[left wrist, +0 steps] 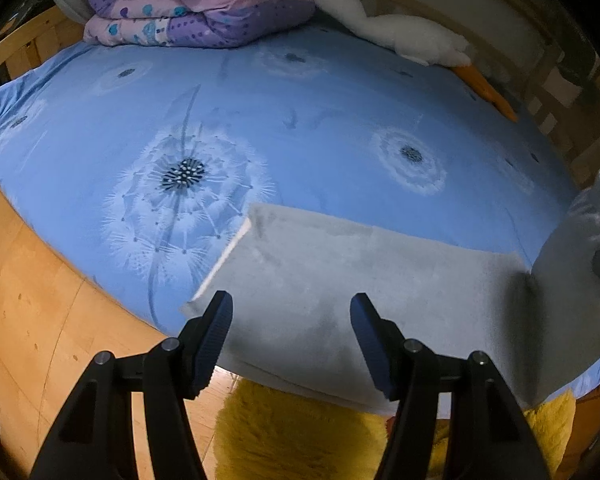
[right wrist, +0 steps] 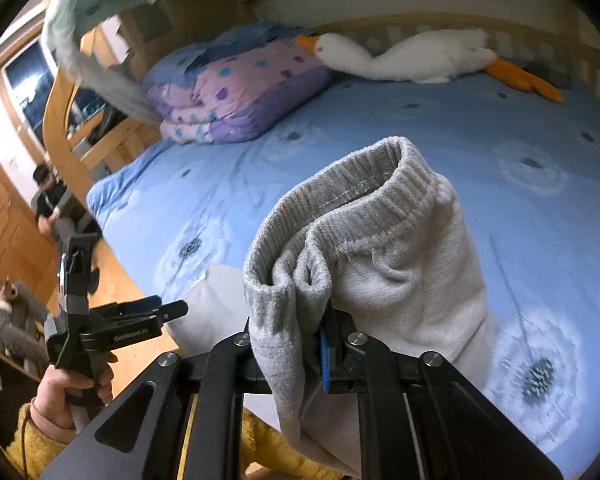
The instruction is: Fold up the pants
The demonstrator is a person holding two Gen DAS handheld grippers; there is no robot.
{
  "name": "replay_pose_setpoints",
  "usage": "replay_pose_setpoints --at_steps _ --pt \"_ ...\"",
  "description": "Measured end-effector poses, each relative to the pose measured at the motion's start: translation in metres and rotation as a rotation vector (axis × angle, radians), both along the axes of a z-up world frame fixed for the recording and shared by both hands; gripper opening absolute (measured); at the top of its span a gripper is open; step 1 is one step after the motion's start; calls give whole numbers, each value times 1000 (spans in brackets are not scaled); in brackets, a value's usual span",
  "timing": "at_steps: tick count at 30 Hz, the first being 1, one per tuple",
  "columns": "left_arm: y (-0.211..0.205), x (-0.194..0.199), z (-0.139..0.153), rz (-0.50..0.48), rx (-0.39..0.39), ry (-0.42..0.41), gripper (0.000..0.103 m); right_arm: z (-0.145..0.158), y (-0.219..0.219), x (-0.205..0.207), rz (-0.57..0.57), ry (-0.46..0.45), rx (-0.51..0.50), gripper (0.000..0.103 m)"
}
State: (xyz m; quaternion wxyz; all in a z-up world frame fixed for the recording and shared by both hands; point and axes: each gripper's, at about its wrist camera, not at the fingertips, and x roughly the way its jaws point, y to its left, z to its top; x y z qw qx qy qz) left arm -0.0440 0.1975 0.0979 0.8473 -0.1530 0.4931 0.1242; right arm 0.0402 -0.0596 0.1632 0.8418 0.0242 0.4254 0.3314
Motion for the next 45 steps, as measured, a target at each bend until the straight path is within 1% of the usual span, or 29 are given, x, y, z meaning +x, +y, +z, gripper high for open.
replay_pose_setpoints --at_steps 11,24,28,29,33,35,36,37,38,41,45 --pt "32 -14 -4 65 -16 -2 64 -6 93 -4 170 3 -25 14" --pt "68 -44 -8 152 -8 -6 64 -42 185 -10 309 57 -87 14" --pt "75 -51 -12 174 -14 -1 64 -61 211 -9 338 82 -110 14" --pt "76 -51 -13 177 -16 1 64 -68 218 -8 345 98 -117 17" --pt "79 -55 -18 191 -31 8 64 -89 230 -2 344 181 -112 24" --pt "79 -56 -19 194 -40 9 64 -92 230 -1 357 212 -75 36" --pt "79 -56 -20 194 -44 9 64 -92 229 -1 364 222 -57 40" --pt "78 -57 -20 193 -51 9 64 -89 228 -2 371 221 -43 45" --pt "78 -57 -20 192 -64 6 64 -85 224 -4 377 207 -26 48" --pt "76 -58 -19 194 -103 -13 64 -74 211 -4 369 180 1 52" --pt "70 -56 -11 183 -149 -49 64 -67 176 6 305 179 11 52"
